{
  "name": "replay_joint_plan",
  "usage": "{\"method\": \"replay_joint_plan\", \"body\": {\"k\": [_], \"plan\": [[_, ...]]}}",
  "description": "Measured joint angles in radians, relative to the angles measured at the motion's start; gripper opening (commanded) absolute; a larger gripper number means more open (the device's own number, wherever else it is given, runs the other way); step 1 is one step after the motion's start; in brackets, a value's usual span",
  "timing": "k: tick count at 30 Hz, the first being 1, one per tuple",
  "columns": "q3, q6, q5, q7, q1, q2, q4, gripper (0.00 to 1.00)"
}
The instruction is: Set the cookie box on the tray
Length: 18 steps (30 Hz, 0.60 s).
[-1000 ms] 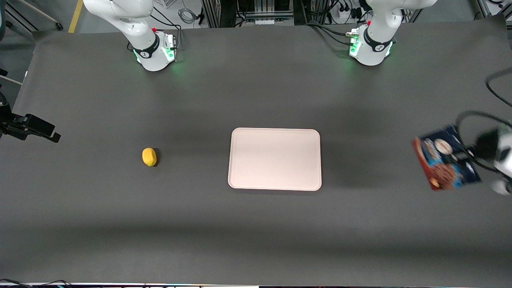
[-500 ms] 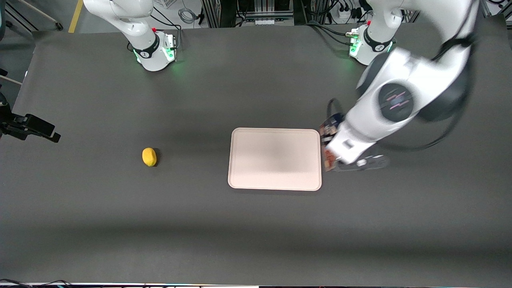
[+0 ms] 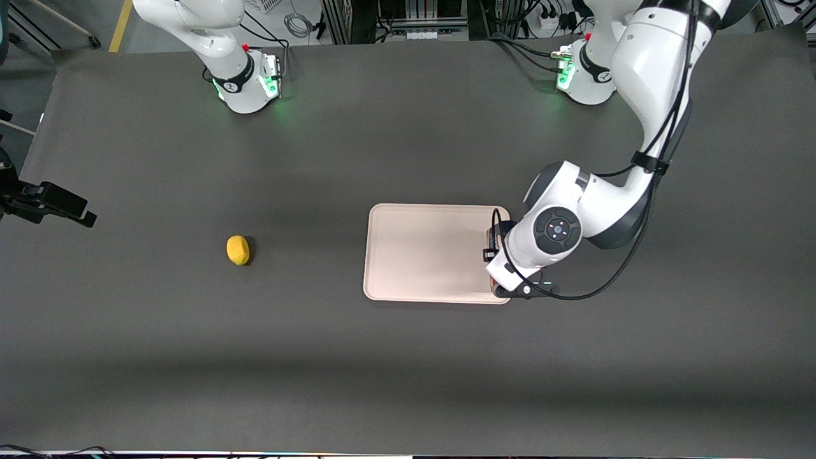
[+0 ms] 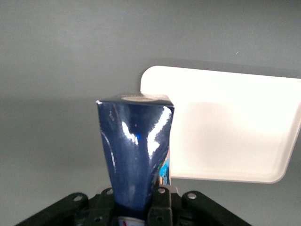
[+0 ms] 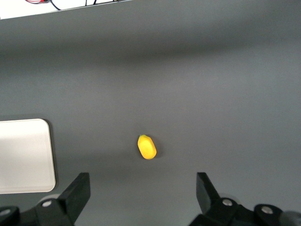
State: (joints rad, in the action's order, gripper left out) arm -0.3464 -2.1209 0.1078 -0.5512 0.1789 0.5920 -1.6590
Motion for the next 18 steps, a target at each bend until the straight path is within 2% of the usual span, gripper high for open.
{"method": "replay_joint_plan", "body": {"k": [1, 2, 3, 4, 5, 18], "plan": [[0.0, -0.005, 0.0, 0.0, 0.0, 0.0, -0.005, 0.13], [-0.001, -0.01, 0.001, 0.0, 0.001, 0.0, -0.01, 0.26], [-0.001, -0.013, 0.001, 0.0, 0.002, 0.0, -0.012, 0.51], [-0.001, -0.017, 0.001, 0.0, 0.002, 0.0, -0.015, 0.85], [-0.002, -0.023, 0.002, 0.0, 0.003, -0.001, -0.018, 1.0], [-0.001, -0.074, 0.002, 0.0, 0.006, -0.017, -0.046, 1.0]]}}
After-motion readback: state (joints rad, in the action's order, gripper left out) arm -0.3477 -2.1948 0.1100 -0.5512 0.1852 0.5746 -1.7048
